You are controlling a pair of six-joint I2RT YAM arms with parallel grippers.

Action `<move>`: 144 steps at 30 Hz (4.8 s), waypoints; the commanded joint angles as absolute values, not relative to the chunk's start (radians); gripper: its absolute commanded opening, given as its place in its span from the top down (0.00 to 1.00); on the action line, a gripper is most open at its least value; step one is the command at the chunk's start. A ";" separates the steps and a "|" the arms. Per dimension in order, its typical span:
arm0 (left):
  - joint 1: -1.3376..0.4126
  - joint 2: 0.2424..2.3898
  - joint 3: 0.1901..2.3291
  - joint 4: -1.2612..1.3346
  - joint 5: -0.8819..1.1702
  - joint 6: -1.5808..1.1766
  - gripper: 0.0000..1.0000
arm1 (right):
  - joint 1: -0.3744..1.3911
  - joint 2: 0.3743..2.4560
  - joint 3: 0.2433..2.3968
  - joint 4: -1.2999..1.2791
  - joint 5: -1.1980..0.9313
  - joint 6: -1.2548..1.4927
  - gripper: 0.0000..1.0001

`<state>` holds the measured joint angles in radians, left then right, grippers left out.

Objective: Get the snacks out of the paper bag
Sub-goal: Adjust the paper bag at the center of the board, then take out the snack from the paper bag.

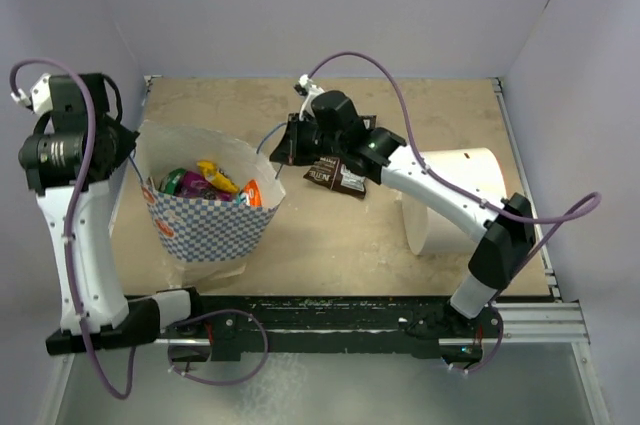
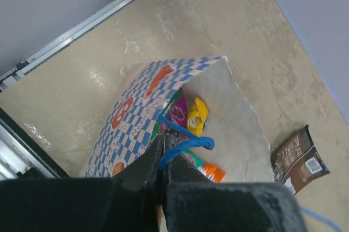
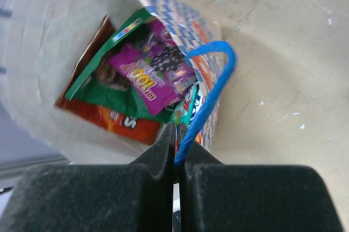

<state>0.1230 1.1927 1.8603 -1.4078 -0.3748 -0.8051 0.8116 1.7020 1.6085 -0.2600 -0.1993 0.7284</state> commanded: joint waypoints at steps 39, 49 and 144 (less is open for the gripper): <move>0.130 0.917 1.596 -0.905 0.334 -0.559 1.00 | 1.107 1.181 1.210 -0.107 0.282 -0.006 0.00; 0.129 0.917 1.624 -0.943 0.362 -0.505 1.00 | 1.109 1.344 1.247 0.189 -0.075 -0.625 0.05; 0.129 0.794 1.526 -1.065 0.165 -0.689 1.00 | 1.052 1.465 1.797 -0.025 -0.080 -0.434 1.00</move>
